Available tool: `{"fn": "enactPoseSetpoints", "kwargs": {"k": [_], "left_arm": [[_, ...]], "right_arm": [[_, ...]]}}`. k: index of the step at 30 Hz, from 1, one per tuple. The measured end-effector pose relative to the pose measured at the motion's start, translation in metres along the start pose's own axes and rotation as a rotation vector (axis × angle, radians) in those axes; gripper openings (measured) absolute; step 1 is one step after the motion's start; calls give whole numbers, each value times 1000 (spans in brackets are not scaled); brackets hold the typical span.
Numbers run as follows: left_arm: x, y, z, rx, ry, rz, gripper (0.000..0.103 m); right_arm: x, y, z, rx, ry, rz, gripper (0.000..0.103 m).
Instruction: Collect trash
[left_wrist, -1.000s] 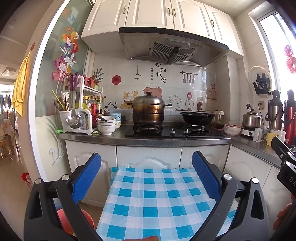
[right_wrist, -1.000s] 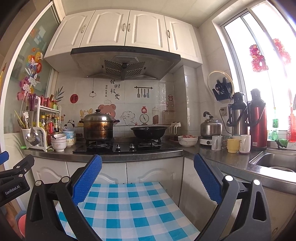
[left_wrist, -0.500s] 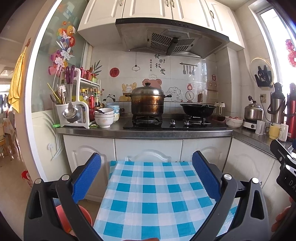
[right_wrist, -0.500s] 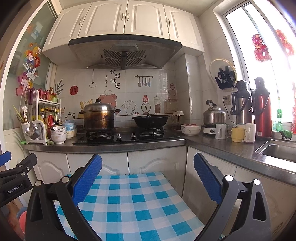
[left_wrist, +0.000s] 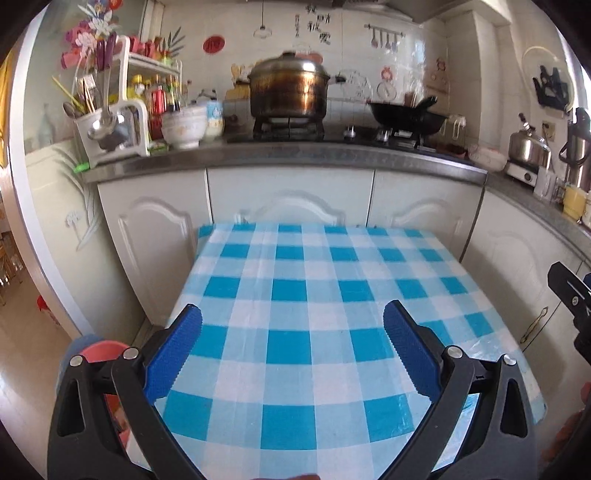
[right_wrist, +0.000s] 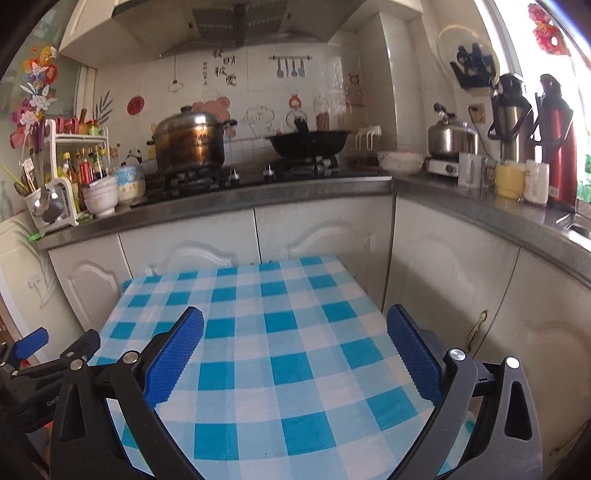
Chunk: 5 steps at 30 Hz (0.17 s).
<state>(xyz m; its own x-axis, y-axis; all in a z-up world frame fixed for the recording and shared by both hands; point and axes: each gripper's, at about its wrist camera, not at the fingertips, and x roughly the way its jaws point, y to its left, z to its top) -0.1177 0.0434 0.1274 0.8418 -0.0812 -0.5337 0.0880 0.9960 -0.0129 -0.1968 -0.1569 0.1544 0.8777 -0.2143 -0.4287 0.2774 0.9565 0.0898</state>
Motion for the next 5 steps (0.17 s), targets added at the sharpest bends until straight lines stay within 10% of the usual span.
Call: {"fn": "enactPoseSetpoints", "kwargs": {"k": [5], "left_arm": [[78,-8,-28,-7,164,79,99]], "right_arm": [[78,2,-29,-25,213,24,98]]}}
